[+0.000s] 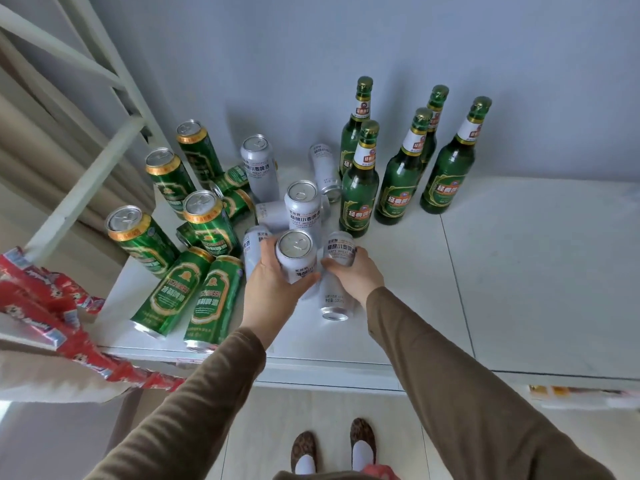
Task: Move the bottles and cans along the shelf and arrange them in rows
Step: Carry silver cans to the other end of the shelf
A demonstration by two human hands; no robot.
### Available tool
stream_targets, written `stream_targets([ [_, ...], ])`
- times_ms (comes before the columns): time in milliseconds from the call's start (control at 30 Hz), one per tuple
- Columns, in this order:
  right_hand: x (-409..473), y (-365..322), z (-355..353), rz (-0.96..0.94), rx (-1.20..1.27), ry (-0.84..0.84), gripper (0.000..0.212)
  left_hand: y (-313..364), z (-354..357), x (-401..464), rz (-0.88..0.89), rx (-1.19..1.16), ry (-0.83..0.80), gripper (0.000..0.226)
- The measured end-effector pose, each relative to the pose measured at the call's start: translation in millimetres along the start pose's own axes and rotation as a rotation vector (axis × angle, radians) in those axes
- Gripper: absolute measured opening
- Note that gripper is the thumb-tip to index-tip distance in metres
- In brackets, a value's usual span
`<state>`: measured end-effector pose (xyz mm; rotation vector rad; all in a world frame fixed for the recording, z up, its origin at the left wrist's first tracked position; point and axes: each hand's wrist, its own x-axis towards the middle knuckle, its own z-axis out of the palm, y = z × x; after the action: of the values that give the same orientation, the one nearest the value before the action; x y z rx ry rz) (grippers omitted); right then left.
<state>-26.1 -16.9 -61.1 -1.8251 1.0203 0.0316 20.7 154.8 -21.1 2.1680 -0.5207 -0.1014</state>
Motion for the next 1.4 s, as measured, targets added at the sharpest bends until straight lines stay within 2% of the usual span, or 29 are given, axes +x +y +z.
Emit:
stream_targets([
  [133,-8.8,13.3,-12.9,-0.072,0.071,0.074,0.077,2.0,5.9,2.9,0.002,-0.056,-0.052,0.065],
  [233,-15.6,23.7,-31.8,-0.13,0.06,0.174,0.07,11.4,14.7,5.9,0.035,-0.065,-0.081,0.07],
  [367,-28.4,40.0,-70.9,-0.156,0.117,0.277,0.073,37.4,33.9,8.5,0.111,-0.086,-0.118,0.074],
  [500,-39.2,60.3,-119.5,-0.195,0.244,0.365,0.058,69.5,63.7,5.7,0.164,-0.118,-0.172,0.066],
  [600,-46.7,79.0,-161.9,-0.198,0.335,0.402,0.048,98.3,94.1,0.9,0.18,-0.174,-0.224,0.069],
  [867,-68.9,143.6,-298.1,-0.266,0.476,0.466,0.047,195.4,207.4,-27.8,0.175,-0.232,-0.295,0.065],
  [1033,-70.4,185.4,-371.3,-0.259,0.496,0.463,0.062,251.2,271.4,-45.7,0.143,-0.301,-0.319,0.062],
  [1400,-26.8,222.2,-457.7,-0.23,0.496,0.549,0.065,317.9,361.3,-32.0,0.149,-0.324,-0.383,0.057],
])
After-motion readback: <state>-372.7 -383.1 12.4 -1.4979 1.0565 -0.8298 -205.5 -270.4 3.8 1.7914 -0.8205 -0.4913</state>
